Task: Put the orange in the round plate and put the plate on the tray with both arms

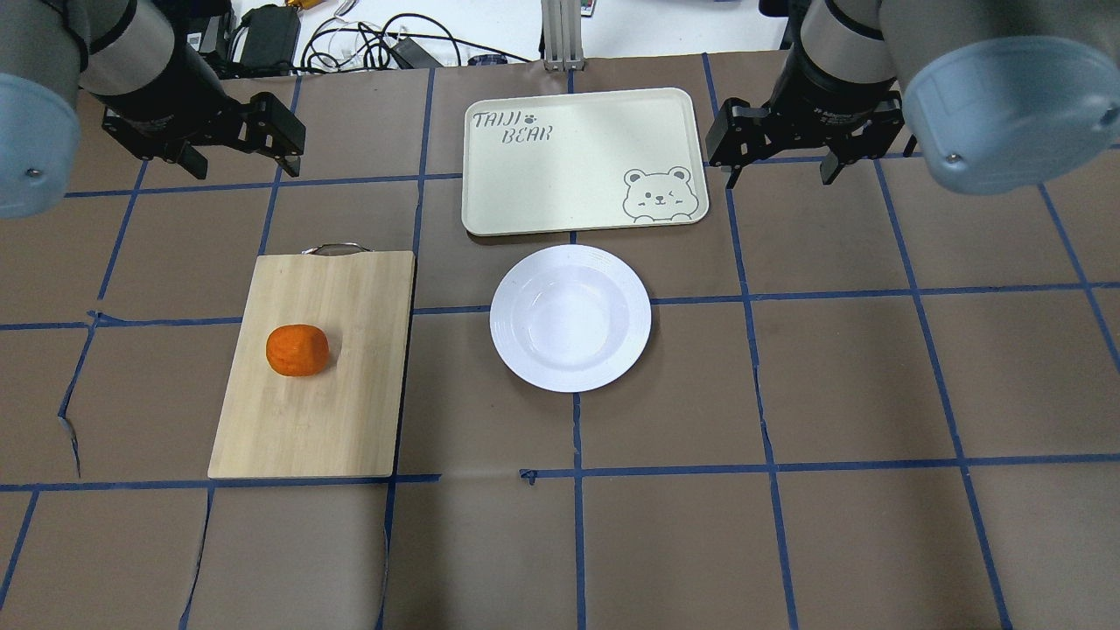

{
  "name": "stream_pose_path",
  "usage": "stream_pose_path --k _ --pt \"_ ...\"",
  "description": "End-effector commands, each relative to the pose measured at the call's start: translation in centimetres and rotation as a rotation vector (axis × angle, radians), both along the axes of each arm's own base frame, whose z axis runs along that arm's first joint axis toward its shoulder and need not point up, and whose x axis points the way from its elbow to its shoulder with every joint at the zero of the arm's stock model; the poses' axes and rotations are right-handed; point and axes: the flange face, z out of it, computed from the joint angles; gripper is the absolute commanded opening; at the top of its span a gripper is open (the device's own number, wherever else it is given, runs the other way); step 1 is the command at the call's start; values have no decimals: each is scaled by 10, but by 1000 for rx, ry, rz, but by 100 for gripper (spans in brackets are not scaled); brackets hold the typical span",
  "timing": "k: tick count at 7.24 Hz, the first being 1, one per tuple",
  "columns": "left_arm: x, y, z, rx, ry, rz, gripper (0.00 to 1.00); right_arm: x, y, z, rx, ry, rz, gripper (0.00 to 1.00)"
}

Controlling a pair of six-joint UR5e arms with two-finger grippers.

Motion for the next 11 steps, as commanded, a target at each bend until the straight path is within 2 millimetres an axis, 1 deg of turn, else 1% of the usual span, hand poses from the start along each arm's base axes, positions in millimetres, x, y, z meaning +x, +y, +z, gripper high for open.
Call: stream_pose_path --k 1,3,4,7,11 --pt "0 1 1 8 -3 -13 100 0 0 -1 1 -1 0 100" --pt "-1 9 -2 38 2 -12 100 0 0 -1 1 -1 0 100" --pt "3 9 -2 39 -4 -8 100 0 0 0 0 -1 2 100" --pt "1 11 -2 51 -1 -10 100 0 0 0 0 -2 0 100" --pt "4 12 -6 71 0 -4 100 0 -1 -1 2 0 1 100"
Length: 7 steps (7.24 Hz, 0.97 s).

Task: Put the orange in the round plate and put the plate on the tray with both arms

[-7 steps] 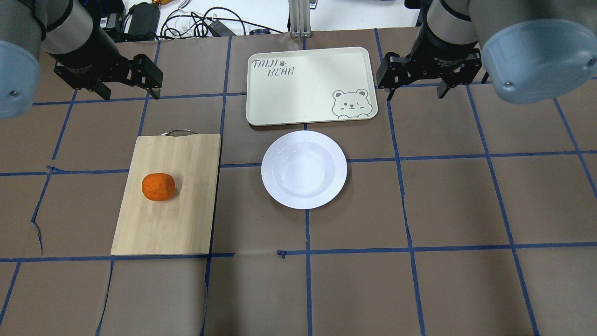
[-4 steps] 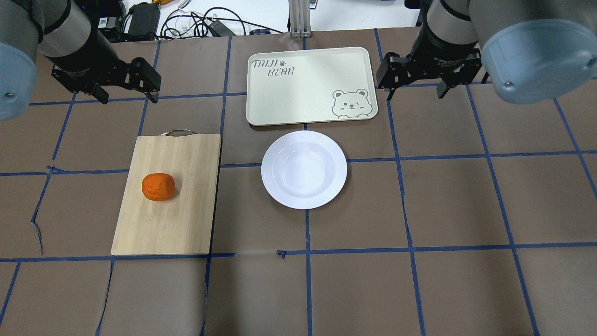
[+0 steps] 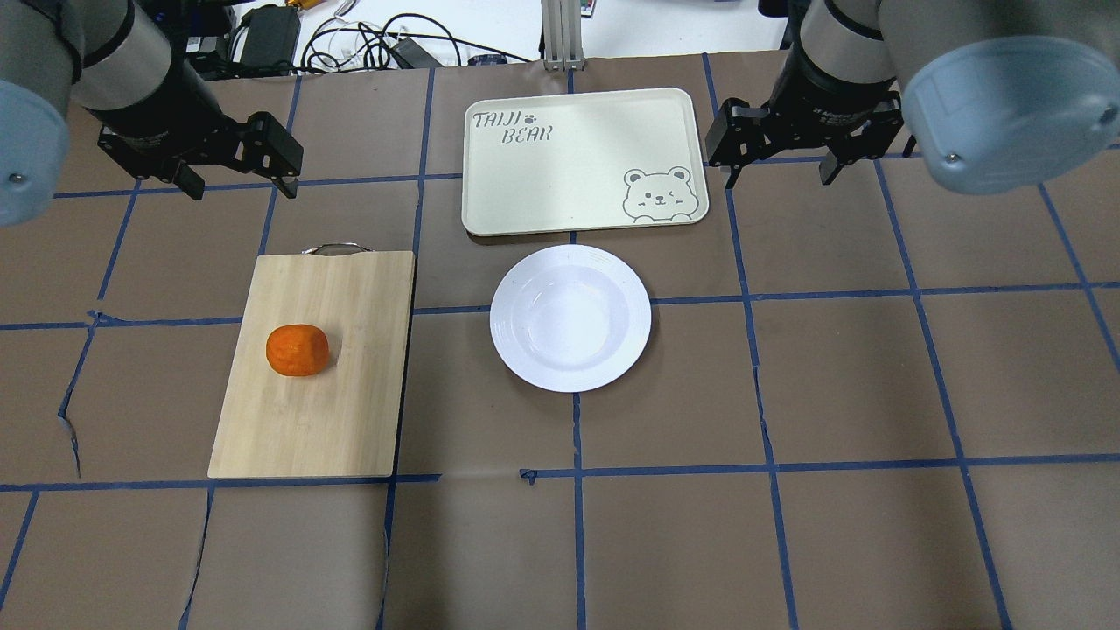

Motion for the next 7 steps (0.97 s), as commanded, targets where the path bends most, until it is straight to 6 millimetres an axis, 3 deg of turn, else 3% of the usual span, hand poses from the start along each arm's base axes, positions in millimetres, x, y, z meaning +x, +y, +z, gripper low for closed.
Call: stream_pose_path --k 1,7 --pt "7 -1 -4 14 0 13 100 0 0 0 0 0 -1 100" --pt "8 -5 -13 29 5 14 100 0 1 1 3 1 -1 100"
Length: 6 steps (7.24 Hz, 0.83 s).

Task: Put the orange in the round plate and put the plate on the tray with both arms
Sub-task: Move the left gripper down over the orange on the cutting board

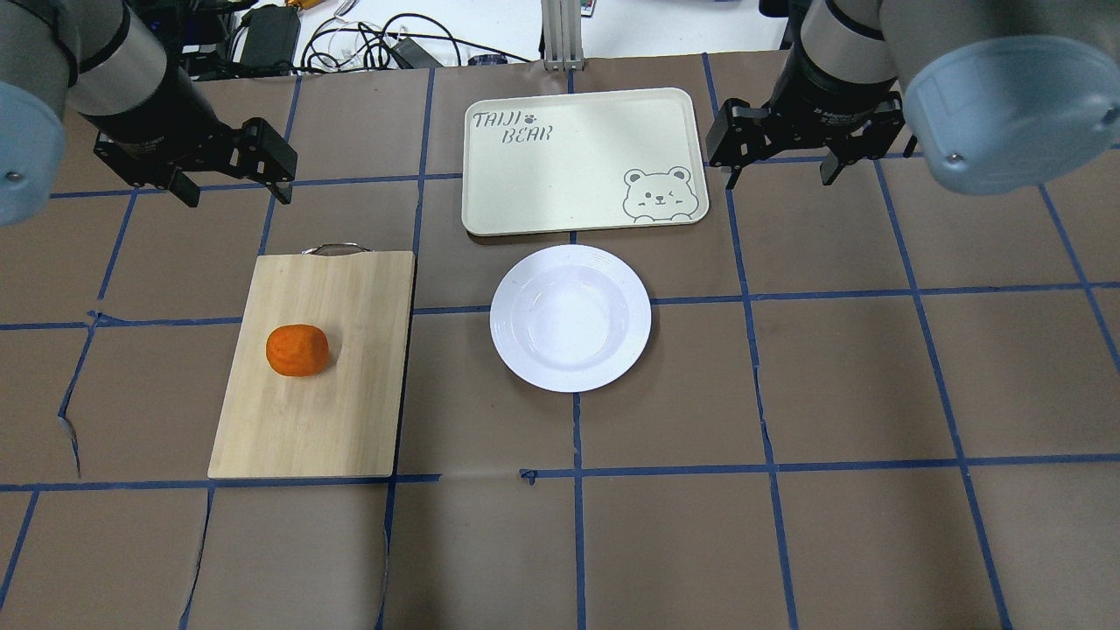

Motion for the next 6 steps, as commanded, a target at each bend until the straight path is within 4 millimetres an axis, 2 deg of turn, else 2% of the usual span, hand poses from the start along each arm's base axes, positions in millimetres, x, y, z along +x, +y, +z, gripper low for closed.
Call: stream_pose_path --k 1,2,3,4,5,6 --pt "3 -8 -17 32 7 2 100 0 0 -1 3 1 0 100" --pt "5 -9 -32 60 7 4 100 0 0 0 1 1 0 100" --pt "15 -5 -58 102 17 -5 100 0 0 -1 3 -1 0 100" --pt "32 1 -91 170 31 -78 100 0 0 0 0 -1 0 100" --pt "56 2 -117 200 47 -75 100 0 0 -1 3 1 0 100" --pt "69 -8 -134 184 38 -55 100 0 0 0 1 1 0 100"
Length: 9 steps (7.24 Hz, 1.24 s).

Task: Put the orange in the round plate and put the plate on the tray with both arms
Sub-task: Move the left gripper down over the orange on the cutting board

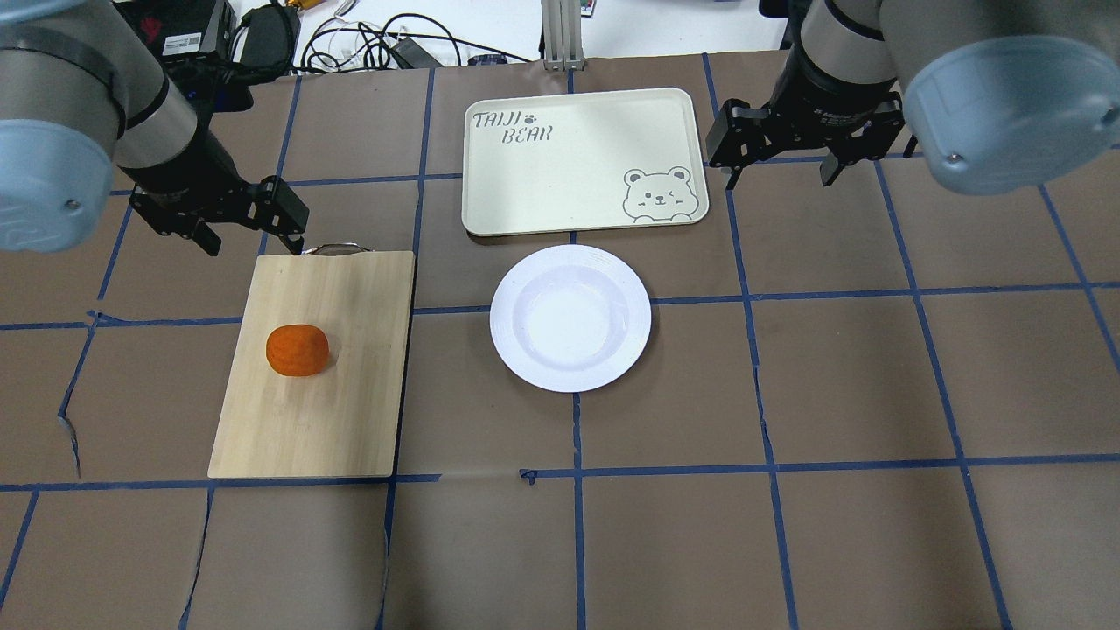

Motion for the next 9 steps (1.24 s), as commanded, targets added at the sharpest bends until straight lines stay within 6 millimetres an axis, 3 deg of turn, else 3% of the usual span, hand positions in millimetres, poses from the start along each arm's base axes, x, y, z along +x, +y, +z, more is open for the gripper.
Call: stream_pose_path --k 1,4,6,9 --pt "21 -8 -43 38 9 -5 100 0 0 0 0 0 0 100" --pt "21 -21 -99 120 54 16 100 0 0 0 1 1 0 100" --pt "20 -23 -121 157 87 15 100 0 0 0 1 1 0 100" --pt "21 -23 -137 191 87 3 100 0 0 -1 3 1 0 100"
